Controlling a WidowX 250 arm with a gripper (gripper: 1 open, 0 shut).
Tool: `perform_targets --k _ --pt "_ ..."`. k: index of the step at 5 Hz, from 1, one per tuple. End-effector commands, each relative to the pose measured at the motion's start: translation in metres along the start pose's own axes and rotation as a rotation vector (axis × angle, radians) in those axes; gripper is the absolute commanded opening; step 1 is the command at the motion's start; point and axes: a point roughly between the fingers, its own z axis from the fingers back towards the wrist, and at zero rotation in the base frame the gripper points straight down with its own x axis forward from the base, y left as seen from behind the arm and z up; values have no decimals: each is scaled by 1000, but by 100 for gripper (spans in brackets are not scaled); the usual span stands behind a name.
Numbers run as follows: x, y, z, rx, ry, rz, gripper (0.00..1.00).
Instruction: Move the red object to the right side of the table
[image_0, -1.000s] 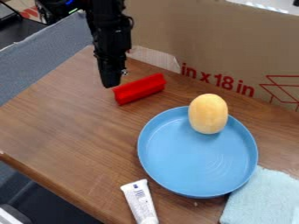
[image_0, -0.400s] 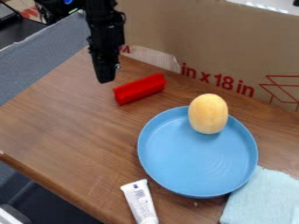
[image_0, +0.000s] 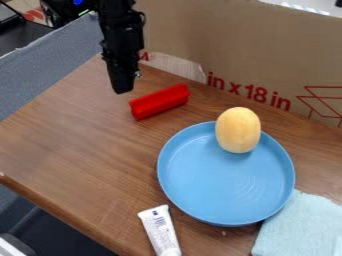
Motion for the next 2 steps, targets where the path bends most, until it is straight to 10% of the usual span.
perform_targets --k 1,2 --pt "-2 -4 8 37 -28 -4 100" --pt "5 -8 16 43 -32 37 100"
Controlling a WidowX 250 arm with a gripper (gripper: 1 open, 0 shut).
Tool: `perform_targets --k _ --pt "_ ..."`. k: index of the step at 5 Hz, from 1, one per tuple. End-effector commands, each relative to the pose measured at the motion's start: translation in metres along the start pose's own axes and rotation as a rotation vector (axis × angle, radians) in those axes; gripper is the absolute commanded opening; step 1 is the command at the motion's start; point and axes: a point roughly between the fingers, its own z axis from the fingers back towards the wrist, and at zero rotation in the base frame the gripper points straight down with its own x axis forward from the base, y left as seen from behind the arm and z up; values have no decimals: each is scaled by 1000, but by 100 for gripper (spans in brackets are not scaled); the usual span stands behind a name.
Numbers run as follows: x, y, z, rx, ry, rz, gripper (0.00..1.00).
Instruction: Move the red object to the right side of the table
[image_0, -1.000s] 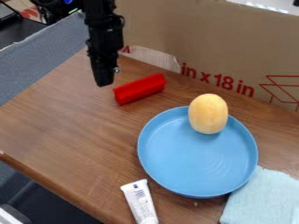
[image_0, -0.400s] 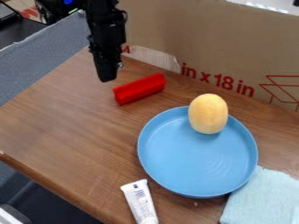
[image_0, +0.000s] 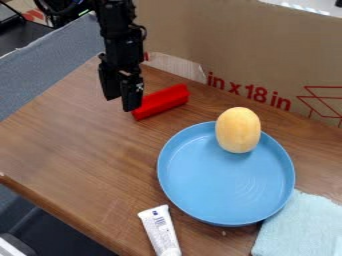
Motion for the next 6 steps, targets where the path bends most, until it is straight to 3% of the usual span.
perform_targets --k 1,2,4,5,6 --pt "-6 -10 30 74 -63 9 100" --pt "9 -14 46 86 -73 18 100" --pt "24 3 98 110 -113 20 100" --pt "8 9 109 128 -116 24 100" --pt "-8 -10 101 155 -128 35 100"
